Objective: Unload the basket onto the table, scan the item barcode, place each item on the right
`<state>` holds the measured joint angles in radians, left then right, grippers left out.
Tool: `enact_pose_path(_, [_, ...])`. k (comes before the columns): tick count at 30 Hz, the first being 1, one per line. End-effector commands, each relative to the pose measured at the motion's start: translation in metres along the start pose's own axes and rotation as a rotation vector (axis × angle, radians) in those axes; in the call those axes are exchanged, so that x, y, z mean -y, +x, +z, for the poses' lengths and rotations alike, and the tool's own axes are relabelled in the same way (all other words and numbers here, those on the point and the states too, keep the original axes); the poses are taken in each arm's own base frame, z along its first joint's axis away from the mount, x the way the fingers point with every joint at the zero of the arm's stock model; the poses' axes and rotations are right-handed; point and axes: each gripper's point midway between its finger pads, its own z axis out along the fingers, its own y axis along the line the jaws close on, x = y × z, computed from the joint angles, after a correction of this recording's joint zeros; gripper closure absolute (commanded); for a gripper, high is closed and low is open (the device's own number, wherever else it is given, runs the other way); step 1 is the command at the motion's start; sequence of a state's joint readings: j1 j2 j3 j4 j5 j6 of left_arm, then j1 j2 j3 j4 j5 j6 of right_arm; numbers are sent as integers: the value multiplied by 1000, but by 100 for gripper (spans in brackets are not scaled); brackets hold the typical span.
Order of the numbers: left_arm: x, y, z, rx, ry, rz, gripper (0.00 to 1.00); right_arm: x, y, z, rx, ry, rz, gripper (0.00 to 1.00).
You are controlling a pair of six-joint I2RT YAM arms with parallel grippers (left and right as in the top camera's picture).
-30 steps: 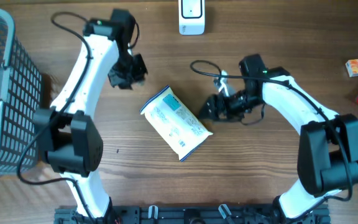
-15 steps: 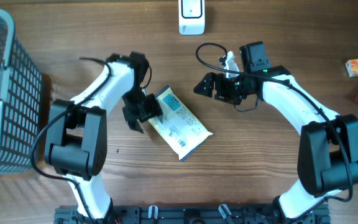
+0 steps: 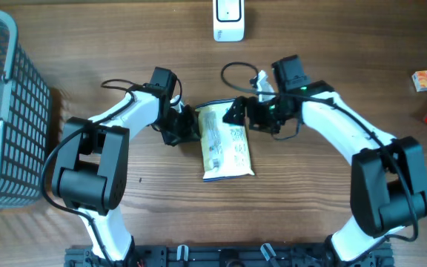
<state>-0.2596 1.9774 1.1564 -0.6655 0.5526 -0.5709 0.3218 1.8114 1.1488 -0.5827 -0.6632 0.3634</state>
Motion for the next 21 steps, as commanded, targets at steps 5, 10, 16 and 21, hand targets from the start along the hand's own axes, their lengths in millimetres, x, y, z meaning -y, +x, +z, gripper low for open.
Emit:
enact_pose_path(5, [-3, -4, -13, -14, -6, 127, 83, 43, 2, 1, 73, 250, 136, 0])
enact_pose_path(10, [-24, -4, -31, -47, -44, 20, 58, 46, -20, -7, 126, 177, 76, 0])
enact_pose_path(16, [-24, 3, -28, -63, -62, -51, 73, 51, -7, 22, 20, 91, 120, 0])
enact_pose_path(21, [-37, 0, -21, 19, -218, -167, 92, 59, 15, 51, -107, 7, 215, 0])
